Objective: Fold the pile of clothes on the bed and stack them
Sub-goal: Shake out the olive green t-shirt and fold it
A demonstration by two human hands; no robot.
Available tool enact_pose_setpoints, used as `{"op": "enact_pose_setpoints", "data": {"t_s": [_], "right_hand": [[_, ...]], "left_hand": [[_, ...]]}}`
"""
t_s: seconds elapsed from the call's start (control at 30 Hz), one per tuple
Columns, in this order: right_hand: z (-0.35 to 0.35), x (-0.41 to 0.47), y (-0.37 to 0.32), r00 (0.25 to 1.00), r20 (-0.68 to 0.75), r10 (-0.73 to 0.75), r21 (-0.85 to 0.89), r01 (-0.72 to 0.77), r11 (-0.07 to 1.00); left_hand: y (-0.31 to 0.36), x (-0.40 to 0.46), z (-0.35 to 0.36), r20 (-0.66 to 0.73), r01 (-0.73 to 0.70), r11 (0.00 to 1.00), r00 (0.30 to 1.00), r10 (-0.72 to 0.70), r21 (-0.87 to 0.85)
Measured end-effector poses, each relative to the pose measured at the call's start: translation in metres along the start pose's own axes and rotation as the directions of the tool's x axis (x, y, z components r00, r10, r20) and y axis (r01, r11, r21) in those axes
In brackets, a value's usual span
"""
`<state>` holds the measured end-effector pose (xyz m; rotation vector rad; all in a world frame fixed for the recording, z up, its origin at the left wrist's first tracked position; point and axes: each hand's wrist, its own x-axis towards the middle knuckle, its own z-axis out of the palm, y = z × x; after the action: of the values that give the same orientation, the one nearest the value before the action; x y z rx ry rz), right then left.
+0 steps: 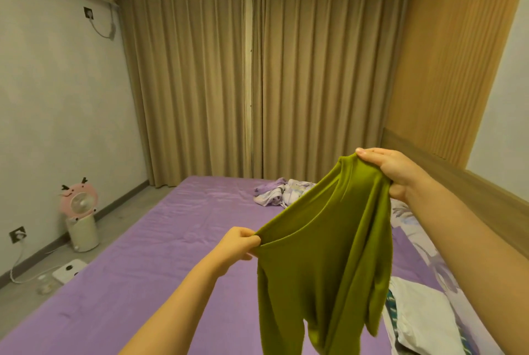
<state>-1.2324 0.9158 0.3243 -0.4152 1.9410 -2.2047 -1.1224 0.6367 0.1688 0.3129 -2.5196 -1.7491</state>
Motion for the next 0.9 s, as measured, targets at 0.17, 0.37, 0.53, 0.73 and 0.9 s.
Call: {"op": "enact_pose_setpoints", "data": {"t_s": [0.17,0.37,0.53,0.73,0.9], "right_hand": [[-0.026,0.004,0.021,0.996,-0.052,0.072,0.029,-0.07,0.997],[-0.045,0.004,0.036,0.996,-0.085,-0.036,-0.182,0.02,0.983],[-0.057,0.007,0.044,0.975,-0.153,-0.16,-0.249,0.118,0.961],[-0.052,0.003,0.051,0.979,0.006,-0.206,-0.427,0.188,0.885],[-0.029,-0.005,0.051,0.975,0.186,-0.121,-0.518,0.202,0.831]], "left_hand": [[0.003,0.002,0.001,-0.084,-0.077,0.942,0.995,0.052,-0.326],[0.035,0.0,-0.01,-0.111,-0.248,0.931,0.968,0.226,-0.266],[0.055,-0.006,-0.05,0.215,-0.153,0.905,0.943,0.254,-0.396],[0.063,-0.01,-0.073,-0.109,-0.267,0.949,0.962,0.251,-0.171],[0.056,-0.015,-0.085,-0.349,-0.265,0.962,0.909,0.228,-0.061]]}}
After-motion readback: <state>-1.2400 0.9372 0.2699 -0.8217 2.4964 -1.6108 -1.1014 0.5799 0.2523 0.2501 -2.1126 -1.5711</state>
